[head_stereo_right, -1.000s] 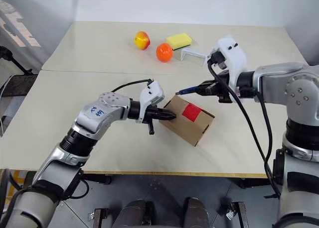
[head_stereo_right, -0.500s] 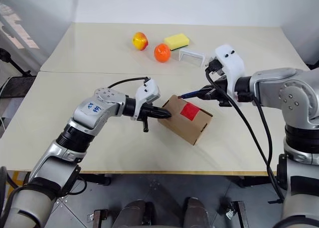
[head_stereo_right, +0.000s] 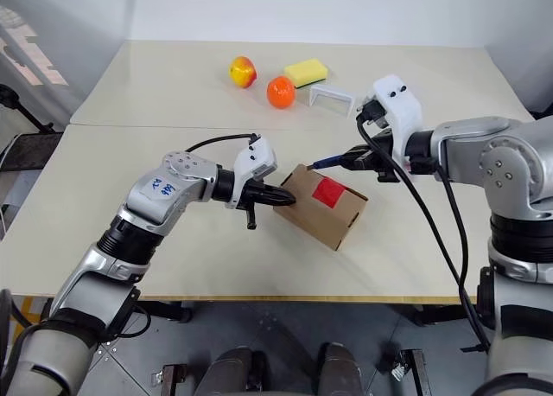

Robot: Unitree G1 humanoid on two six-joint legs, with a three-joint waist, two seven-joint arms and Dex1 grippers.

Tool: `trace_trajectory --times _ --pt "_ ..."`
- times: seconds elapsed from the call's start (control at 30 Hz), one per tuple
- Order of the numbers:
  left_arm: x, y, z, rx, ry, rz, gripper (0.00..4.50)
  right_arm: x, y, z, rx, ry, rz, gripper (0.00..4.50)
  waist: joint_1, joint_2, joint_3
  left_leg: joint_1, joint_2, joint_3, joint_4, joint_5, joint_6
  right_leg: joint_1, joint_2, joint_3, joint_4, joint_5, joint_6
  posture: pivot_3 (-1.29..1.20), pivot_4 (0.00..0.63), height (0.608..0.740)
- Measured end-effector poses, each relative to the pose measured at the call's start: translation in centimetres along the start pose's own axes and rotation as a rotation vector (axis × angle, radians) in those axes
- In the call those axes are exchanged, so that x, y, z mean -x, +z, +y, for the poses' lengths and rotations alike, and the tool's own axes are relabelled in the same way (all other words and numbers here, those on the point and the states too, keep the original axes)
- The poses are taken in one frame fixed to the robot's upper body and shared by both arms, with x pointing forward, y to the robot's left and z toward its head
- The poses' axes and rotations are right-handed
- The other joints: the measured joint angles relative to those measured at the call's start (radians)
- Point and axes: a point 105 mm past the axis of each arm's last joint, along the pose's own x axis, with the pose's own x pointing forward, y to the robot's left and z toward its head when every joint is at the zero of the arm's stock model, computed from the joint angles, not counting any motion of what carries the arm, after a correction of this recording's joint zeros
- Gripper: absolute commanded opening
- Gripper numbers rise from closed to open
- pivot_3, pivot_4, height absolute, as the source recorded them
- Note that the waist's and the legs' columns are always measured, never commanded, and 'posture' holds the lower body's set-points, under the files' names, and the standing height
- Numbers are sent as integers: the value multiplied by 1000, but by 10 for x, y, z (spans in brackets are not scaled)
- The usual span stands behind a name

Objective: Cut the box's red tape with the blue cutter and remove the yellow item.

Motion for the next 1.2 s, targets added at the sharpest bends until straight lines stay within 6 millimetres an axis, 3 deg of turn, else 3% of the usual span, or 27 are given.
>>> trace_trajectory --times 0.63,0.83,1.2 --pt "-1 0 -2 5 -28 -2 0 0 9 -5 13 -11 -56 168 2 0 0 -1 0 -1 2 0 0 0 0 0 1 0 0 0 150 740" --pt "-1 0 -1 4 -31 -2 0 -7 -9 -11 -11 -8 -8 168 2 0 0 -2 0 -1 2 0 1 0 0 0 1 0 0 0 150 740" --pt "-1 0 -1 5 -33 -1 0 -1 -15 -16 11 -8 19 168 3 0 0 -2 0 -1 3 0 1 0 0 0 1 0 0 0 150 740"
